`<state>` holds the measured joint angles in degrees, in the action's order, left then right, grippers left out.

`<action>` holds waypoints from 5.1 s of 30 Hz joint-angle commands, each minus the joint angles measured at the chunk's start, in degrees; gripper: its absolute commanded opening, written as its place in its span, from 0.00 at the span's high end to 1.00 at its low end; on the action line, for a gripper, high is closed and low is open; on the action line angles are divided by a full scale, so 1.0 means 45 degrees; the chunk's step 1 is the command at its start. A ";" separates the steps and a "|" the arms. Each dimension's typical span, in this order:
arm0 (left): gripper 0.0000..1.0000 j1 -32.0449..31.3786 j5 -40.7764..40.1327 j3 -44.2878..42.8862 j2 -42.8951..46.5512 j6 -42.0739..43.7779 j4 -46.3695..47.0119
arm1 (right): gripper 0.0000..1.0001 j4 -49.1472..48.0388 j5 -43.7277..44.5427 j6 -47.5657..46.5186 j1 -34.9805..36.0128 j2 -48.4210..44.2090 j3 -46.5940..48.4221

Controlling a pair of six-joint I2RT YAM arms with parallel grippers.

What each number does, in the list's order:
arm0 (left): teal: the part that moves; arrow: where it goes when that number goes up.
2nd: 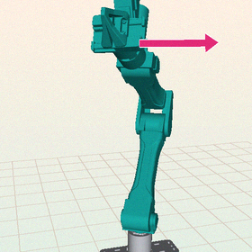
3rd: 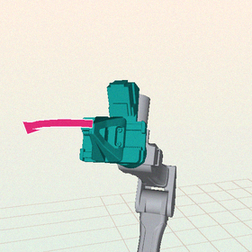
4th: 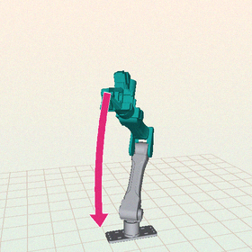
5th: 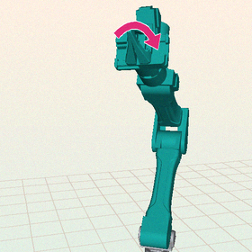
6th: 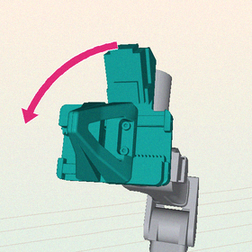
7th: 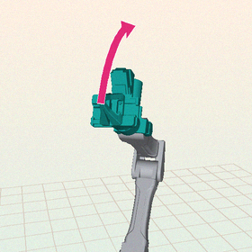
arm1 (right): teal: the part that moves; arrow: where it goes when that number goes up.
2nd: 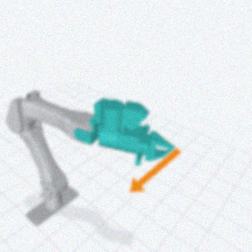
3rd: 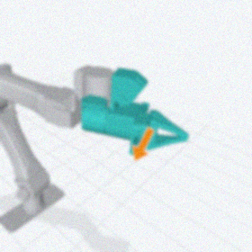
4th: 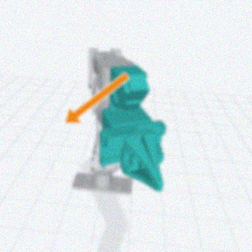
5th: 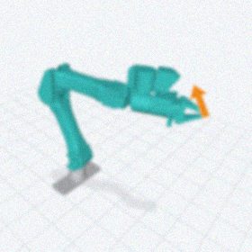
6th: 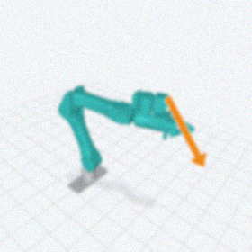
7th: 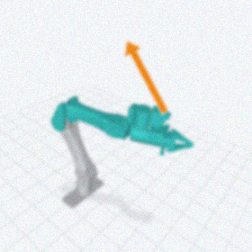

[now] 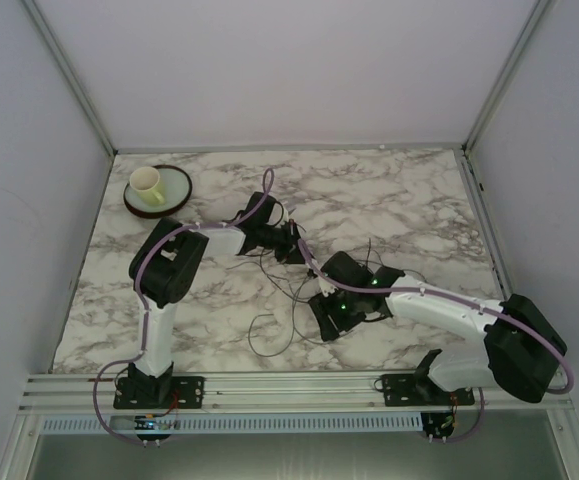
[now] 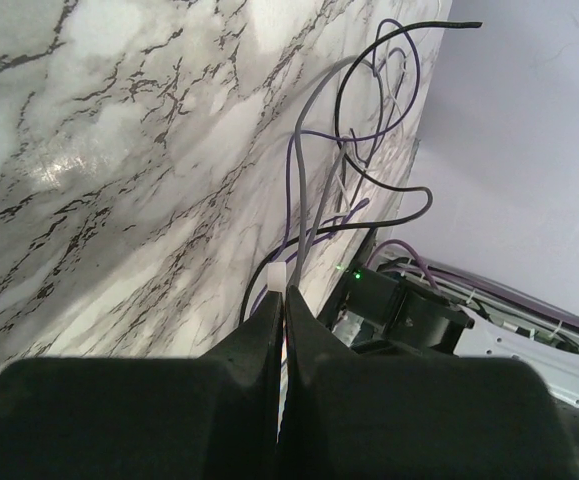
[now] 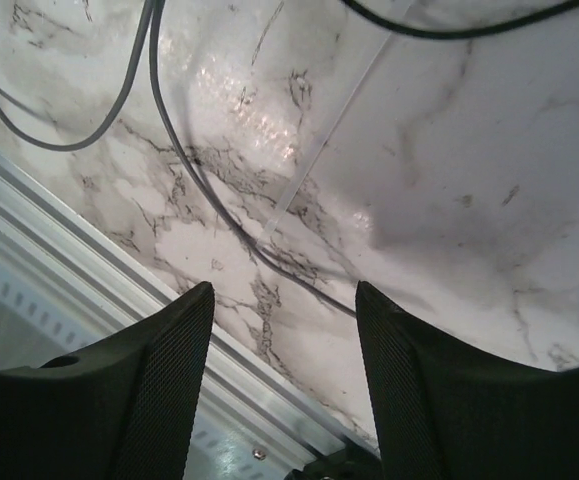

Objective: Zip-tie the wires
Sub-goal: Adjust the cable at the center of the board.

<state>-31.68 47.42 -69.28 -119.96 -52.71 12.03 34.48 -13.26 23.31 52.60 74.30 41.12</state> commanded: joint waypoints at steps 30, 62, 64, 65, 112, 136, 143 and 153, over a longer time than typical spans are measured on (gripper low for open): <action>1.00 -0.0049 -0.0030 -0.0309 0.0135 0.0209 -0.0338 | 0.87 0.0360 -0.1896 -0.1278 0.0513 0.1401 0.0301; 1.00 -0.0068 -0.0245 -0.0289 0.0372 -0.0020 -0.0320 | 0.86 -0.3557 -0.1263 -0.1059 0.1601 0.6339 0.5464; 1.00 -0.0067 -0.0261 -0.0289 0.0369 -0.0025 -0.0322 | 0.83 -0.3816 -0.1343 -0.1058 0.1612 0.6448 0.5486; 1.00 -0.0074 -0.0264 -0.0289 0.0359 -0.0025 -0.0314 | 0.83 -0.3932 -0.1340 -0.1044 0.1612 0.6492 0.5489; 1.00 -0.0073 0.0977 -0.0933 0.0057 0.0990 -0.1515 | 0.16 -1.1433 0.3145 -1.3468 0.1360 -0.5438 -0.6064; 1.00 -0.0069 0.1175 -0.1129 0.0290 0.0893 -0.1633 | 0.48 -1.6177 0.4020 -1.6160 0.2548 -0.1218 -0.7525; 1.00 -0.0069 0.1217 -0.1090 0.0387 0.0854 -0.1638 | 0.49 -1.7956 0.3934 -1.6835 0.2679 0.0110 -0.7790; 1.00 -0.0068 0.1210 -0.1126 0.0367 0.0834 -0.1632 | 0.55 -1.9942 0.4738 -1.7162 0.3332 0.1787 -0.7965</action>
<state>-31.88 51.22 -72.93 -119.96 -48.88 5.74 -49.56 7.11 -53.15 66.35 80.18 5.98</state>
